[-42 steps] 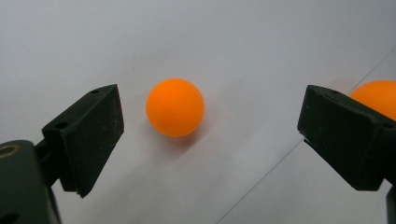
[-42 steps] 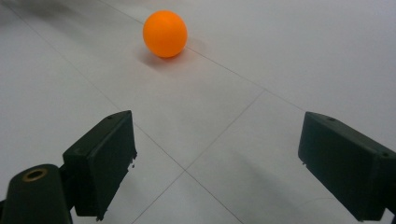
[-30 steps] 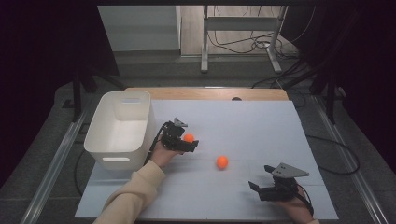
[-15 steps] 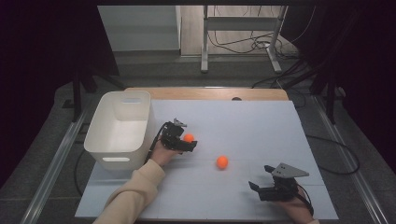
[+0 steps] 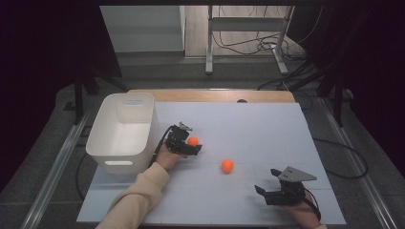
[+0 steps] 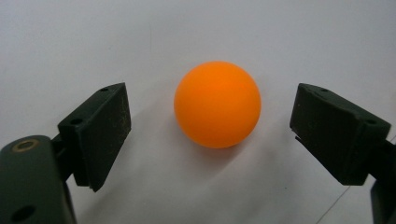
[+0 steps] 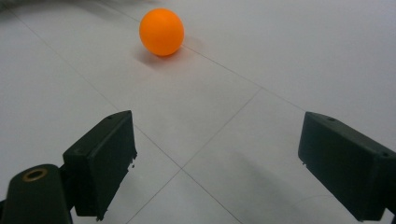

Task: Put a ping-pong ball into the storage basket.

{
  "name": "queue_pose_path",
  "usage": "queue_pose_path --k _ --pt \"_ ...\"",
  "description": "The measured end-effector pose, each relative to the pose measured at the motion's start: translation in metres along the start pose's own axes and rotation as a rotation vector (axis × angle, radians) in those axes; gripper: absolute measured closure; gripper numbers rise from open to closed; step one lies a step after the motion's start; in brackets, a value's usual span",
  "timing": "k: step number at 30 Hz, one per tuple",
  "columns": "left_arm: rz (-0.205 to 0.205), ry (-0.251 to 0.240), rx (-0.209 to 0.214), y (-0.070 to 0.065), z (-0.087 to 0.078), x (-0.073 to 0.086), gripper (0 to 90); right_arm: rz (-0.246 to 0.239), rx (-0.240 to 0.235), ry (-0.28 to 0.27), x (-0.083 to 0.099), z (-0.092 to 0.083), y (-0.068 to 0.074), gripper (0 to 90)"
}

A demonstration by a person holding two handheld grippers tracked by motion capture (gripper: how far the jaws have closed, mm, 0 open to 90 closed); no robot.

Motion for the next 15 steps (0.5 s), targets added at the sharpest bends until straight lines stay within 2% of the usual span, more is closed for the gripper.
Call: queue_pose_path --k 7,9,15 --pt "0.022 -0.004 0.009 -0.0004 -0.0004 0.0007 25.5 -0.005 0.005 -0.001 -0.0002 -0.0003 0.0 11.5" --pt "0.036 -0.004 0.009 -0.0002 -0.0009 0.0012 31.0 -0.005 0.004 -0.007 -0.0007 -0.0005 -0.0001 11.5" --pt "0.037 -0.016 0.014 0.0022 -0.0021 0.0014 46.5 -0.008 0.005 -0.003 -0.0004 -0.0008 -0.0002 11.6"
Point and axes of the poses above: each handheld gripper's, and its own axes: z roughly forward along the jaws, x roughly out of its underside, y roughly to its left, the point moved 9 cm from there along z, roughly forward along the jaws
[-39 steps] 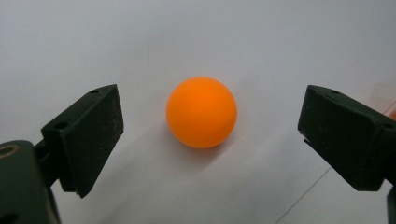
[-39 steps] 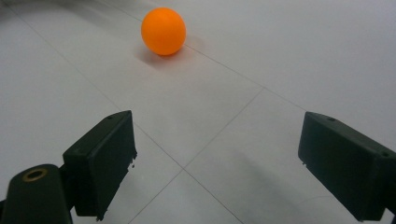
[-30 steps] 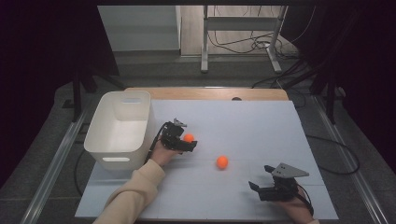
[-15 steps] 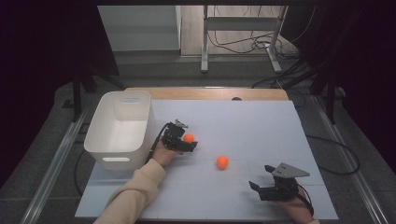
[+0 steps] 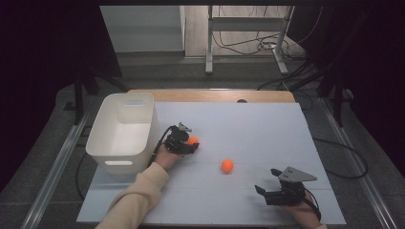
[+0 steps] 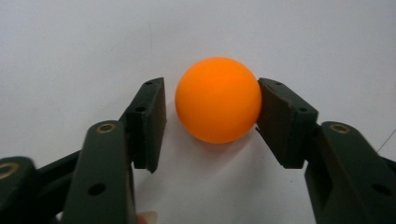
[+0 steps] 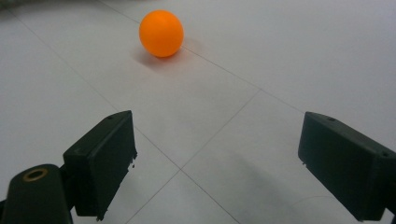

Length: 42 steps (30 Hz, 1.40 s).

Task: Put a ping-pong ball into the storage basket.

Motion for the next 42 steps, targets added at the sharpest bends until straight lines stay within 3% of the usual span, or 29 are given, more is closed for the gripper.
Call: queue_pose_path --k 2,16,42 --pt "-0.003 -0.005 -0.003 0.001 0.0 0.0 50.0 -0.001 0.003 0.002 0.0 0.0 0.0 11.6" --pt "0.003 -0.006 -0.01 0.002 -0.002 0.0 50.7 0.0 0.0 0.002 0.0 0.0 0.0 11.6" --pt "0.029 -0.083 0.01 -0.008 -0.026 -0.011 50.7 -0.007 0.005 0.002 0.001 -0.001 -0.001 11.6"
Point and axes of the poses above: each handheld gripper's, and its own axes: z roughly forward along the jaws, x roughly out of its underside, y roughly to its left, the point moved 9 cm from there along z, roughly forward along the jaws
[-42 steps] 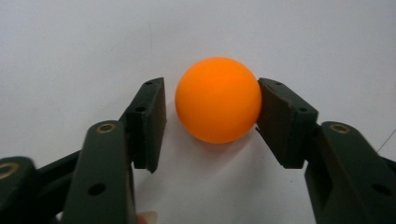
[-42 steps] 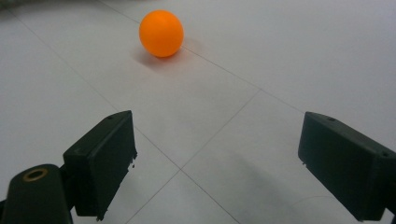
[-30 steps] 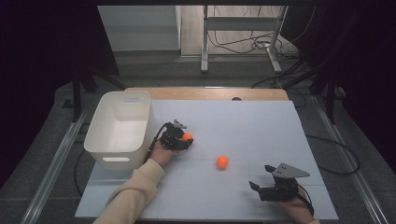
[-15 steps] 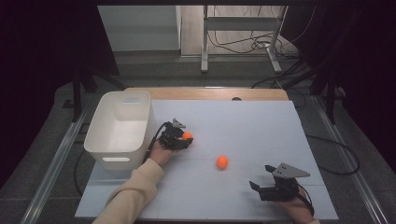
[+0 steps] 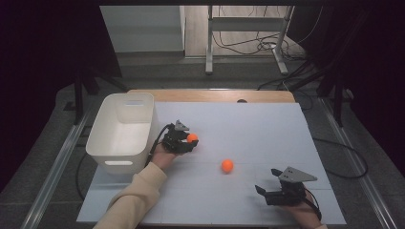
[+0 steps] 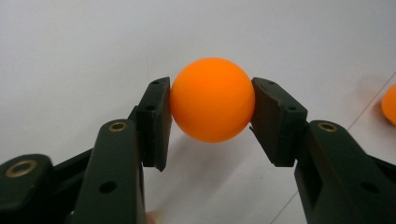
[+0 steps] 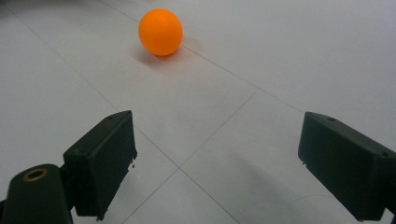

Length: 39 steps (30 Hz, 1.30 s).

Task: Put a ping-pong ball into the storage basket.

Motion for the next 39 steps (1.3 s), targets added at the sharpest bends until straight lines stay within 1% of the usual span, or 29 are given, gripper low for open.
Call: queue_pose_path --k 9,11,15,21,25,29,33,36,39 --pt "0.007 -0.022 0.012 -0.005 -0.007 -0.003 50.6 0.0 0.001 -0.002 0.0 0.0 0.0 11.6" --pt "0.006 -0.037 0.015 -0.006 -0.011 -0.005 50.6 0.001 0.005 -0.003 0.0 0.0 -0.001 11.6" --pt "0.005 -0.051 0.022 -0.007 -0.016 -0.007 50.6 0.002 0.002 -0.002 0.0 0.0 0.0 11.6" --pt "0.016 -0.078 0.027 -0.009 -0.025 -0.011 50.7 0.001 0.004 -0.002 0.0 0.0 -0.001 11.6" --pt "0.016 -0.091 0.029 -0.01 -0.029 -0.012 50.6 -0.001 0.008 -0.002 0.0 0.0 -0.001 11.6" --pt "0.014 -0.105 0.042 -0.013 -0.032 -0.014 50.6 -0.001 0.01 -0.002 0.0 0.0 -0.001 11.6" --pt "0.024 -0.112 0.042 -0.016 -0.036 -0.014 50.6 -0.002 0.007 -0.006 -0.001 -0.001 -0.001 11.6" --pt "0.023 -0.122 0.044 -0.016 -0.039 -0.015 50.5 -0.002 0.009 -0.005 -0.001 -0.001 -0.002 11.6" --pt "0.026 -0.142 0.052 -0.018 -0.043 -0.018 50.6 -0.003 0.007 -0.005 -0.001 -0.001 -0.001 11.6"
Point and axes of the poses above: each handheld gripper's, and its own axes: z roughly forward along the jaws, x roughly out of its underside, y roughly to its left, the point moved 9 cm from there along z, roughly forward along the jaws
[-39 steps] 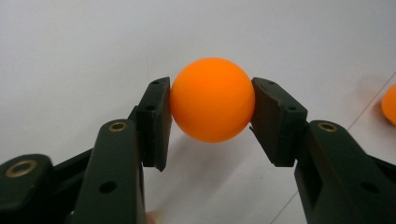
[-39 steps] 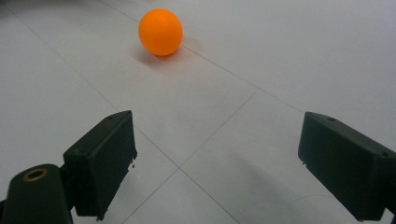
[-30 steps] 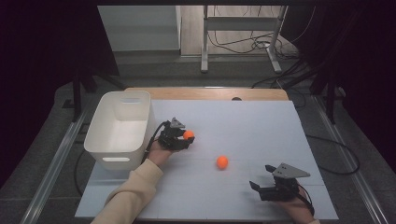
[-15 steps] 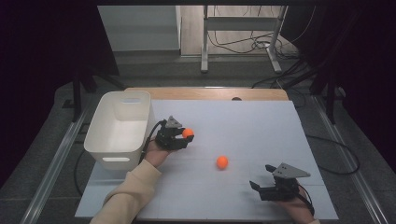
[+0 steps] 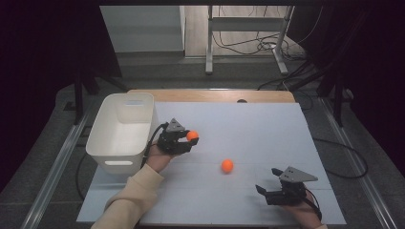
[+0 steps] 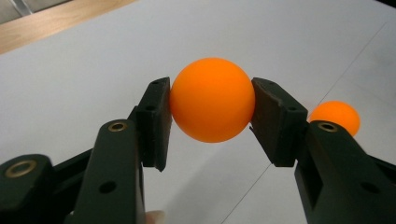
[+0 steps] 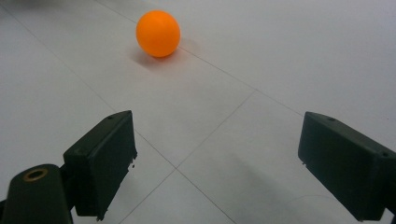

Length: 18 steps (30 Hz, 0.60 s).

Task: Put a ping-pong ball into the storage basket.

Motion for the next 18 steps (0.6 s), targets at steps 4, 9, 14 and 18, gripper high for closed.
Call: queue_pose_path --k 4,9,14,18 --pt "0.001 -0.015 0.003 -0.0012 -0.003 -0.0026 50.6 -0.001 0.0 0.001 0.0001 0.0001 -0.0001 11.6" --pt "-0.002 -0.033 0.008 -0.0019 -0.0073 -0.0062 50.6 -0.001 0.001 0.0 0.0001 0.0001 -0.0001 11.6" --pt "0.001 -0.042 0.015 -0.0047 -0.0098 -0.009 50.6 -0.002 0.002 0.002 0.0003 0.0003 -0.0002 11.6" --pt "0.007 -0.042 0.017 -0.007 -0.0094 -0.0095 50.6 -0.002 0.001 0.004 0.0005 0.0007 0.0001 11.6"
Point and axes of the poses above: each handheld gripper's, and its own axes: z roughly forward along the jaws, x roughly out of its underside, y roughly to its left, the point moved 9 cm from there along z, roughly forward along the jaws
